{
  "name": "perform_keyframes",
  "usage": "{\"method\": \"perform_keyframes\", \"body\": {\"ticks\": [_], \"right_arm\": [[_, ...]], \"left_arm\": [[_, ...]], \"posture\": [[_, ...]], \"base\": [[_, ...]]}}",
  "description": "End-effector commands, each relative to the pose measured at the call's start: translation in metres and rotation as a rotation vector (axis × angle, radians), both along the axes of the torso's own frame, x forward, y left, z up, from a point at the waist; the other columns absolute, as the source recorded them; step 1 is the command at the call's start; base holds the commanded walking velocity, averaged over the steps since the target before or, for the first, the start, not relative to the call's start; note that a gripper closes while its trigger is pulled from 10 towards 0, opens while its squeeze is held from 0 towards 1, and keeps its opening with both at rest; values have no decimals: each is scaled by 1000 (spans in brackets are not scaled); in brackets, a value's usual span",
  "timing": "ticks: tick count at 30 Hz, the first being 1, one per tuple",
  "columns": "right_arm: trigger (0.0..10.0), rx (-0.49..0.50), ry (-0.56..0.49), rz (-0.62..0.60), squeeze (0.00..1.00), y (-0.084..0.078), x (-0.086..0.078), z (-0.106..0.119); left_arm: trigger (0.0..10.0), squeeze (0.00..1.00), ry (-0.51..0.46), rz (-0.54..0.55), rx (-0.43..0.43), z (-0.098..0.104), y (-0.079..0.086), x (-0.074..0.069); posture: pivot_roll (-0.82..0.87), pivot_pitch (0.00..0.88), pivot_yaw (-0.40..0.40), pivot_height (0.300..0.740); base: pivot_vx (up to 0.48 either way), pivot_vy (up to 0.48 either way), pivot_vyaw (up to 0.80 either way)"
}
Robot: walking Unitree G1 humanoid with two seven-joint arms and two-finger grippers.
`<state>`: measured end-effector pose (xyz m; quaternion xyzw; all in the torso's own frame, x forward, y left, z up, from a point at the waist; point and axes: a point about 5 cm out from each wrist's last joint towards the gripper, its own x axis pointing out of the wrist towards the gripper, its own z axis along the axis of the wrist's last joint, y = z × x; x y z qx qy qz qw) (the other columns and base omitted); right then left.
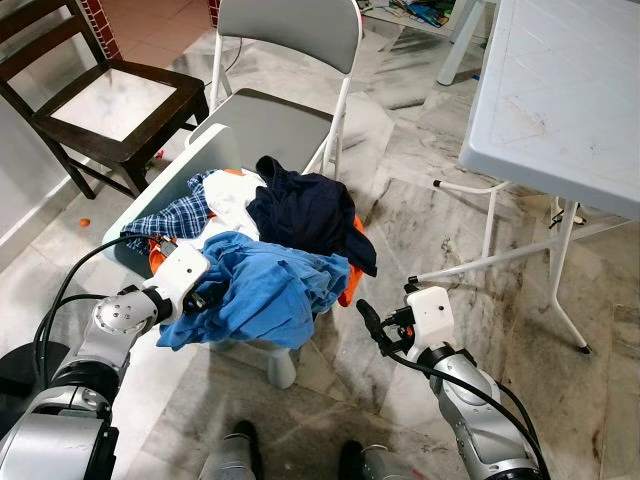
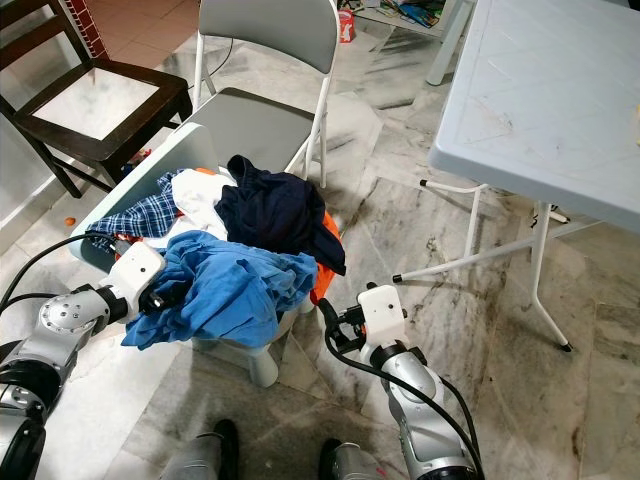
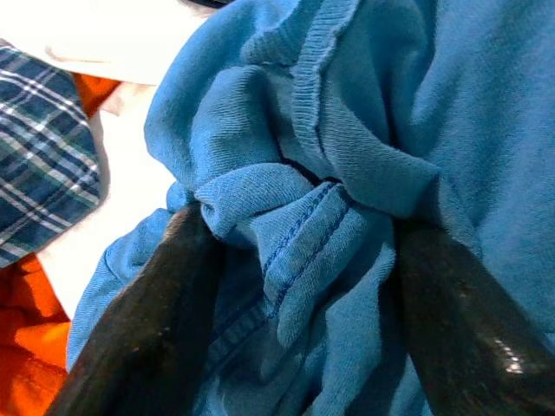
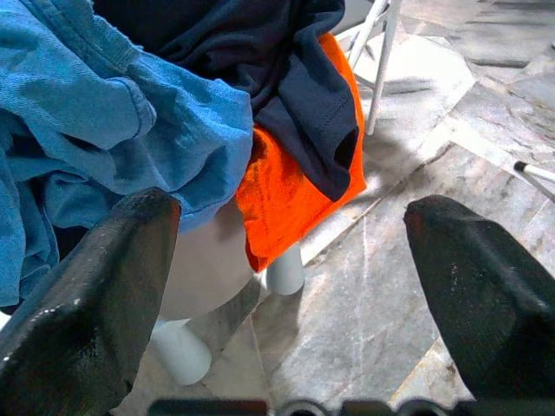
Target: Hang hanger
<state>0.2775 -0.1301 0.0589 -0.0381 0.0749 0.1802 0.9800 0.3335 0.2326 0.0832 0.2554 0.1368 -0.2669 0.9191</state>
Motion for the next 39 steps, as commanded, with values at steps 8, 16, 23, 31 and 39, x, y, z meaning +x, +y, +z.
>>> {"method": "perform_keyframes", "body": {"ticks": [8, 16, 23, 31, 39], "right_arm": [[10000, -5, 5, -5, 0, -2, 0, 0], [10000, -1, 6, 0, 0, -1, 1, 0], [10000, 0, 7, 2, 0, 0, 3, 0], [10000, 0, 6, 2, 0, 0, 4, 1], [10000, 0, 7, 0, 0, 0, 3, 0]], "left_arm": [[0, 0, 3, 32, 18, -1, 11, -4], [0, 0, -57, 96, 11, 7, 21, -2], [0, 0, -88, 142, 12, 12, 30, -1], [0, 0, -103, 162, 7, 15, 33, -1], [0, 0, -119, 170, 0, 16, 34, -1]], "posture": [[-6, 232, -33, 740], [5, 234, -36, 740], [10, 233, -37, 740], [12, 234, -38, 740], [12, 236, -37, 740]], "base": [[0, 0, 0], [0, 0, 0], [0, 0, 0], [0, 0, 0], [0, 0, 0]]}}
